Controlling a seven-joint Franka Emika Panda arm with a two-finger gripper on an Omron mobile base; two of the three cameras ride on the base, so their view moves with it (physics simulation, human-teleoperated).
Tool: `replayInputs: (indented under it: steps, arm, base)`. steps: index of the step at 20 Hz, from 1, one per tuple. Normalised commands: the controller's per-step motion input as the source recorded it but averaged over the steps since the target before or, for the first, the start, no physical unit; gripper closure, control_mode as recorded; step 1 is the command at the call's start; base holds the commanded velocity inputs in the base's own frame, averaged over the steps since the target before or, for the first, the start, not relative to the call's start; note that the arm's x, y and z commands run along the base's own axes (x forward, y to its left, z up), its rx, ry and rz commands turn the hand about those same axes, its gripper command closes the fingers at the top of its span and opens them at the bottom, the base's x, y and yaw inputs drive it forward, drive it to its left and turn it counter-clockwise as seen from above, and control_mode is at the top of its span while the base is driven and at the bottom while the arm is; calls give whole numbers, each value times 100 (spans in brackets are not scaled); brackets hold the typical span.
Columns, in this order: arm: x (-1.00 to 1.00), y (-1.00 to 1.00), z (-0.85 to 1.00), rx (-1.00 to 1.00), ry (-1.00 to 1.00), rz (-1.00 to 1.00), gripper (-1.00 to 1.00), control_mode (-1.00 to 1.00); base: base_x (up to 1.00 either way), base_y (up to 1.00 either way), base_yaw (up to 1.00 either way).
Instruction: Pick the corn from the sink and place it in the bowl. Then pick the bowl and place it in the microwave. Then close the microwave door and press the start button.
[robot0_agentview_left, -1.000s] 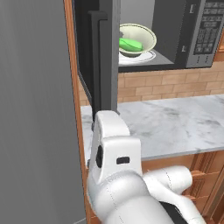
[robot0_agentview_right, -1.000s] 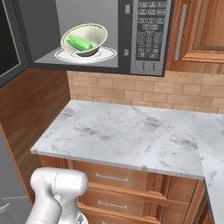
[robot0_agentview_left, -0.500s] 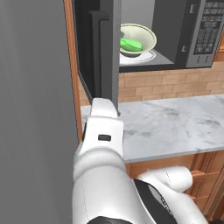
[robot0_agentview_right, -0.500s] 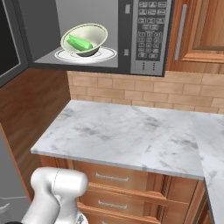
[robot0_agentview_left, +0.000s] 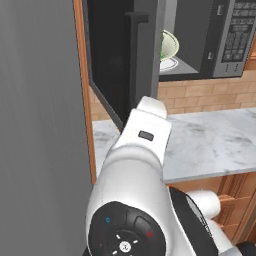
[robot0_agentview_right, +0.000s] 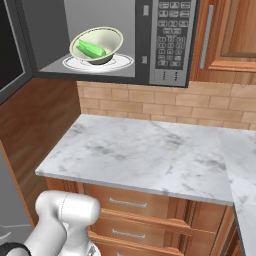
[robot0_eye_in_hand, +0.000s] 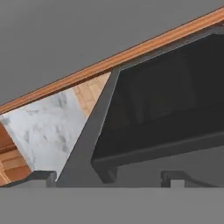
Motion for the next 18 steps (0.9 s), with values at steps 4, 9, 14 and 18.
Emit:
replayInputs:
  steps: [4,9,14,18]
  arm:
    - [32,-99,21,24,0,-9,-100,-100]
    - [82,-89,0,18,4,-4,-100,-100]
    - [99,-84,0,14,5,-1,-100,-100]
    - [100,-82,-2,11,5,0,-100,-100]
  base:
    - [0,0,0]
    - [0,0,0]
    - [0,0,0]
    - [0,0,0]
